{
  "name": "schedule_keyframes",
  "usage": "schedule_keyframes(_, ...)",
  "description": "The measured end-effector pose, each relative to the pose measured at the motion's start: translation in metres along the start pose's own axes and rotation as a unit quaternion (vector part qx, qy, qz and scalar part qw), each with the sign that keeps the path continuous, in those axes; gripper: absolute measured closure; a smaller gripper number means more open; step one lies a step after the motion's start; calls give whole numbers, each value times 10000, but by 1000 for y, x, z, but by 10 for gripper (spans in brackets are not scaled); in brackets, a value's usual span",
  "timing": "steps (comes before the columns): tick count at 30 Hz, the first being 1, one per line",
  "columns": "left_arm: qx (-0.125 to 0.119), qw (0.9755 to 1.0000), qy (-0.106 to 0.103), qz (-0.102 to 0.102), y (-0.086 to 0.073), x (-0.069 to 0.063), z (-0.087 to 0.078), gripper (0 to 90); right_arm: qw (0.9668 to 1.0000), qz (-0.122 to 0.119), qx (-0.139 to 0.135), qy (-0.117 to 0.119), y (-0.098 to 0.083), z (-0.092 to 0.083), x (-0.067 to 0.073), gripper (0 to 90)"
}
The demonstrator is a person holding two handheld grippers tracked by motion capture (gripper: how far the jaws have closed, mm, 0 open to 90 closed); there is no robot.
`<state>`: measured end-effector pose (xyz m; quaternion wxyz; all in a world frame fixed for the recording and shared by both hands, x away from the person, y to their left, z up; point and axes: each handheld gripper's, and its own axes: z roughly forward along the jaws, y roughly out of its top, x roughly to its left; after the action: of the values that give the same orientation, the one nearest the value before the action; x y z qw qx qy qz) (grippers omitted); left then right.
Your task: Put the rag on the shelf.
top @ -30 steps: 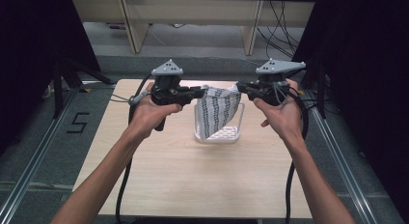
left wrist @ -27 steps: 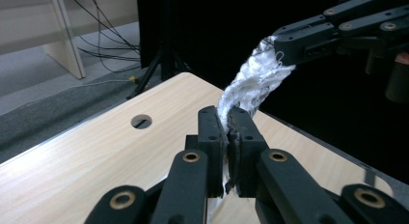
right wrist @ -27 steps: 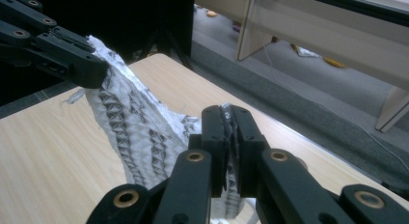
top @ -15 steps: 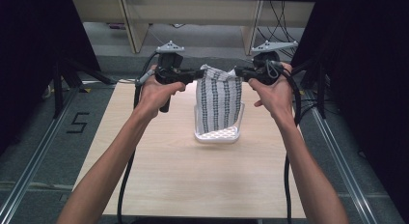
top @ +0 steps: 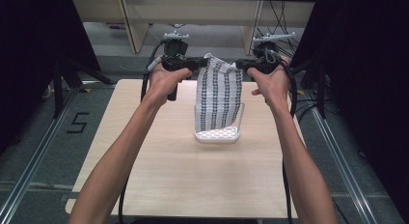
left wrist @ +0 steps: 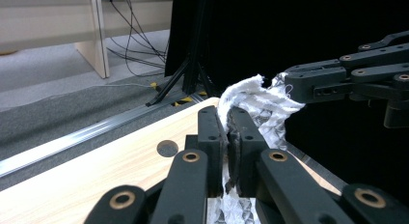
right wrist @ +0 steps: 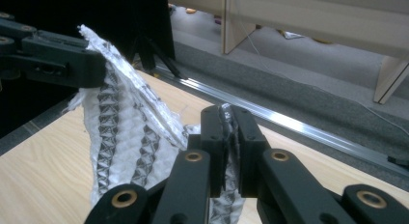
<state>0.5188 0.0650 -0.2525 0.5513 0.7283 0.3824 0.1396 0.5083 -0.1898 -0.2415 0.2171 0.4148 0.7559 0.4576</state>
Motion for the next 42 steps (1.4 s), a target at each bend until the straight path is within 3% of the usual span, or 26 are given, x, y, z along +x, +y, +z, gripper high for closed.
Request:
schedule_keyframes(1, 39, 10000, 15, -23, 0, 2, 2, 843, 9999, 108, 15, -12, 0, 2, -1, 855)
schedule_keyframes(12, 52, 9996, 35, -293, -12, 20, 30, 840, 9991, 230, 242, -255, -3, 35, -14, 852)
schedule_keyframes(14, 100, 9995, 91, -283, -14, 22, 33, 839, 9987, 310, 282, -300, -4, 40, -15, 851)
schedule_keyframes(15, 125, 9995, 99, -282, -15, 23, 35, 839, 9989, 203, 275, -311, -5, 42, -18, 851)
schedule_keyframes(16, 156, 9994, 114, -280, -16, 24, 36, 839, 9985, 328, 289, -321, -6, 44, -18, 850)
schedule_keyframes(26, 407, 9986, 253, -226, -24, 26, 51, 836, 9970, 487, 438, -418, -18, 65, -28, 848)
schedule_keyframes(35, 612, 9969, 313, -379, -41, 37, 61, 833, 9949, 724, 558, -424, -33, 81, -33, 842)
schedule_keyframes(42, 791, 9953, 331, -446, -55, 45, 67, 827, 9930, 760, 769, -481, -41, 93, -34, 829)
